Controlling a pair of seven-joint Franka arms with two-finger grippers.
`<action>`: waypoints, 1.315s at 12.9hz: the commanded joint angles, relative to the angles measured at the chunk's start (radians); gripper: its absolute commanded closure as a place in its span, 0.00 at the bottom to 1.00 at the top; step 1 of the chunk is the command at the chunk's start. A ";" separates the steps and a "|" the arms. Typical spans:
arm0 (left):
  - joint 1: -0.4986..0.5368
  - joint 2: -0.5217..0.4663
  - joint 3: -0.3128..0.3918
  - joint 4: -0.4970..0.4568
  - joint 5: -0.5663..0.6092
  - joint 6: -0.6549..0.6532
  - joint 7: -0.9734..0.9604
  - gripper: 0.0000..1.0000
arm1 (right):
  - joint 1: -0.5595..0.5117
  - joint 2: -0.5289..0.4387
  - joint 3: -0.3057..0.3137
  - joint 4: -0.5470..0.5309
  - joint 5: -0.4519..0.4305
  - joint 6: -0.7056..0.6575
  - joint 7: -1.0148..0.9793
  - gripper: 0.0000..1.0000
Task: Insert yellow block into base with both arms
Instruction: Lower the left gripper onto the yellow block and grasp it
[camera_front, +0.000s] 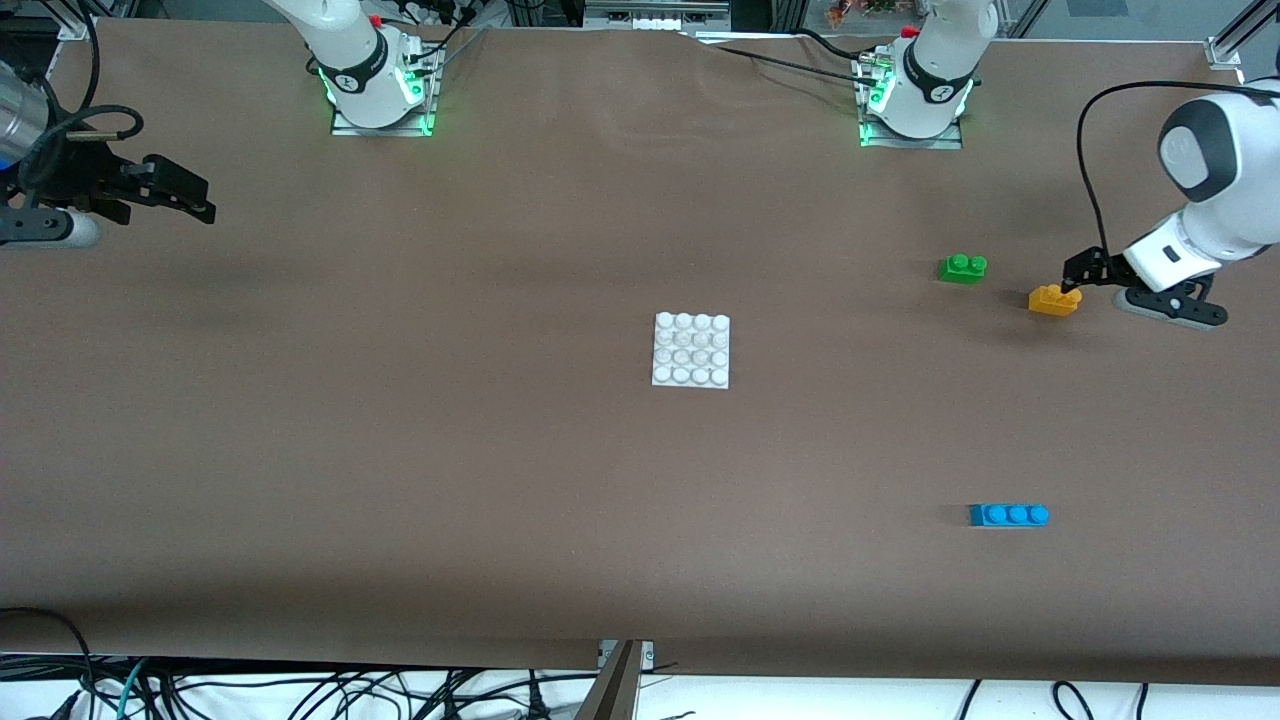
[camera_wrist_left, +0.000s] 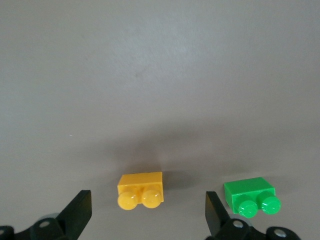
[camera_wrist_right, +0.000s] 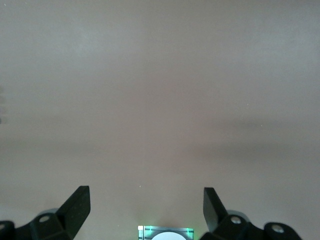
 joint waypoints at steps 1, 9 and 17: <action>0.032 0.021 -0.006 -0.075 -0.015 0.115 0.067 0.00 | -0.006 -0.013 0.005 0.015 -0.011 -0.010 0.005 0.00; 0.121 0.188 -0.007 -0.115 -0.015 0.351 0.158 0.00 | -0.004 0.001 0.007 0.032 -0.029 -0.007 0.014 0.00; 0.121 0.173 -0.009 -0.127 -0.016 0.338 0.160 0.00 | 0.010 0.025 0.017 0.060 -0.031 -0.013 0.023 0.00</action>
